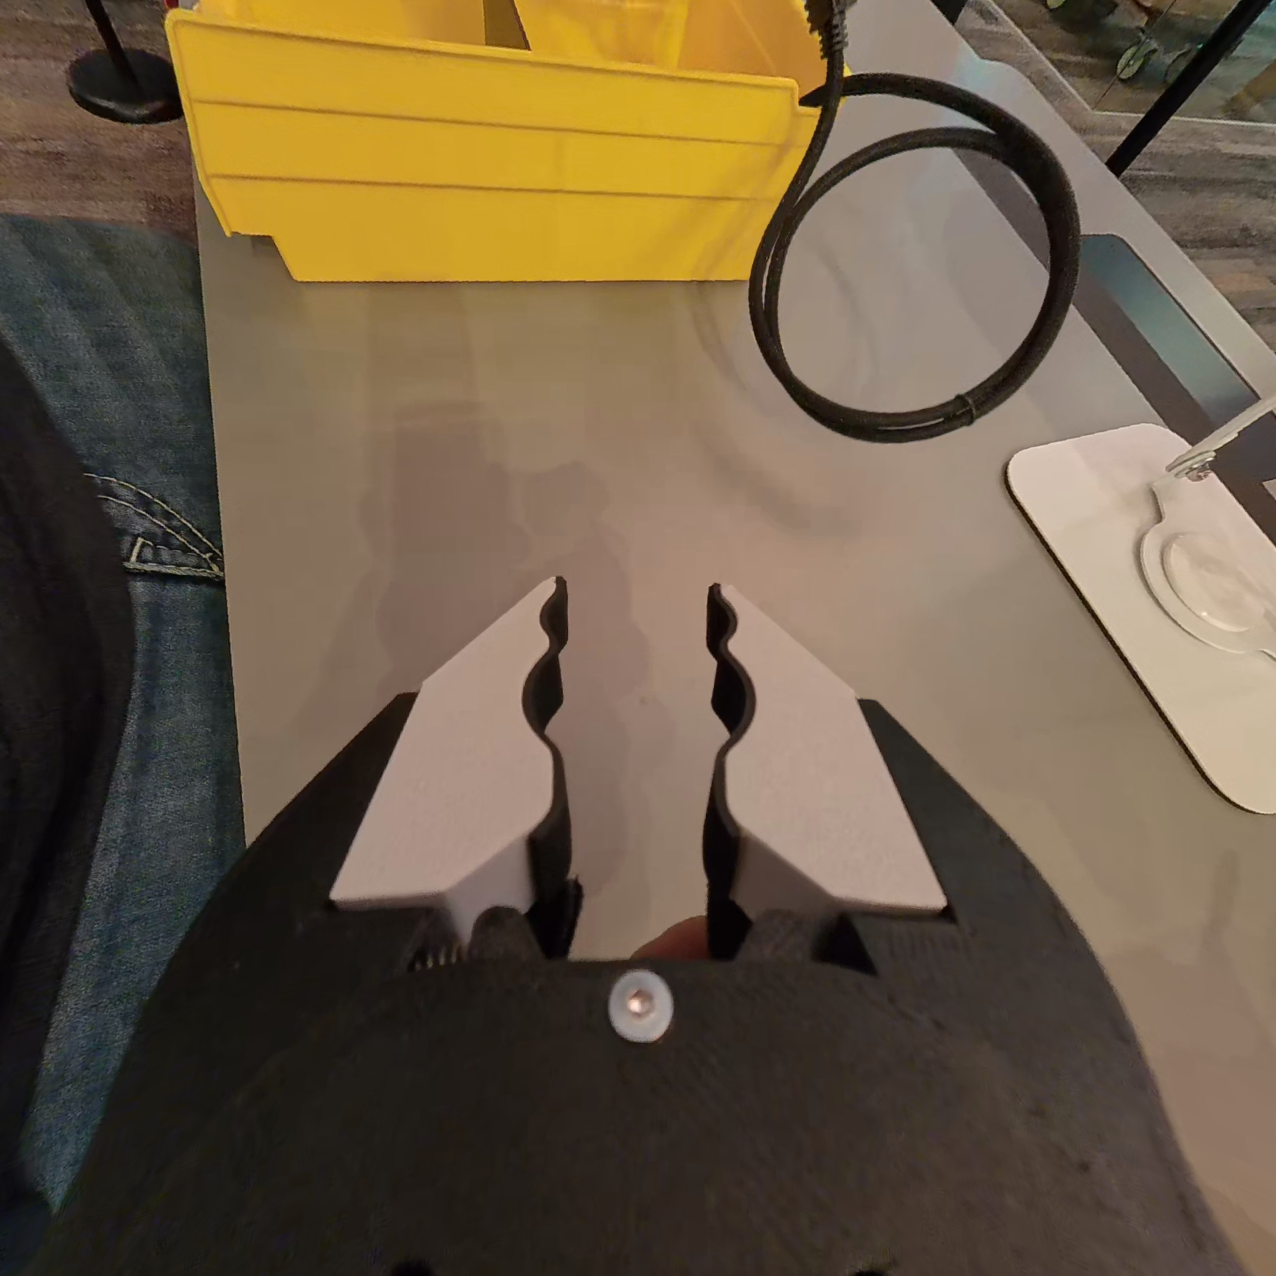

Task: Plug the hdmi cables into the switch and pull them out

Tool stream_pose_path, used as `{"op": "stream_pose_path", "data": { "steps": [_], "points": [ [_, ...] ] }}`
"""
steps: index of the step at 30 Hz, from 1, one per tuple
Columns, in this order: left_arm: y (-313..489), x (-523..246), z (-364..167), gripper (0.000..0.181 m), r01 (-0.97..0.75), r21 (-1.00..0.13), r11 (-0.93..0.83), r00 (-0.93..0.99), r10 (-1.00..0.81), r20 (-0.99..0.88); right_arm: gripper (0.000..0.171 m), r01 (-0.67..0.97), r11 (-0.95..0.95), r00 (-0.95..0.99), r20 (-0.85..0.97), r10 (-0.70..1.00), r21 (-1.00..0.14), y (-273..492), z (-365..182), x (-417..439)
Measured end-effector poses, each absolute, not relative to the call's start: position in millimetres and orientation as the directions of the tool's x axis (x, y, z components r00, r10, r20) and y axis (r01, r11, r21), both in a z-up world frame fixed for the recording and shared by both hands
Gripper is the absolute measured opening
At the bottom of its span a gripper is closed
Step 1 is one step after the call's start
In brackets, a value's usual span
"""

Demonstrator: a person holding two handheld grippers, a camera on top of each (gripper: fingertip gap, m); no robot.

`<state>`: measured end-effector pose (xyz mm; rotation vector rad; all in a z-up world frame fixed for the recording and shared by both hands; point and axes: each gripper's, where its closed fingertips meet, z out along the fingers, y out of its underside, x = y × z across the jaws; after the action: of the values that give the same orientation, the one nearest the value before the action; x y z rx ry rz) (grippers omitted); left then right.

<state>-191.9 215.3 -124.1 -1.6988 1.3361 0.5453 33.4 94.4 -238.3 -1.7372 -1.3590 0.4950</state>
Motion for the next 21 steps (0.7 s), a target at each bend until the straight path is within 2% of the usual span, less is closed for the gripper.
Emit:
{"op": "stream_pose_path", "data": {
  "steps": [9, 14, 16, 21],
  "points": [
    [215, -152, -109, 0.015, -0.949, -0.311, 0.047, 0.24, -0.53, -0.813, 0.039, 0.559, -0.005, 0.341, 0.224, 0.913, -0.829, 102, -223, 26],
    [215, -127, -109, 0.013, -0.967, -0.234, 0.099, 0.147, -0.532, -0.834, 0.045, 0.516, 0.055, 0.373, 0.282, 0.884, -0.855, 113, -197, 17],
    [214, -113, -106, 0.0, -0.96, -0.242, 0.141, 0.134, -0.526, -0.84, 0.046, 0.496, 0.077, 0.393, 0.302, 0.868, -0.865, 119, -185, 16],
    [216, -90, -105, 0.0, -0.956, -0.241, 0.167, 0.105, -0.573, -0.813, 0.047, 0.47, 0.065, 0.436, 0.296, 0.85, -0.88, 133, -176, 19]
  ]
}}
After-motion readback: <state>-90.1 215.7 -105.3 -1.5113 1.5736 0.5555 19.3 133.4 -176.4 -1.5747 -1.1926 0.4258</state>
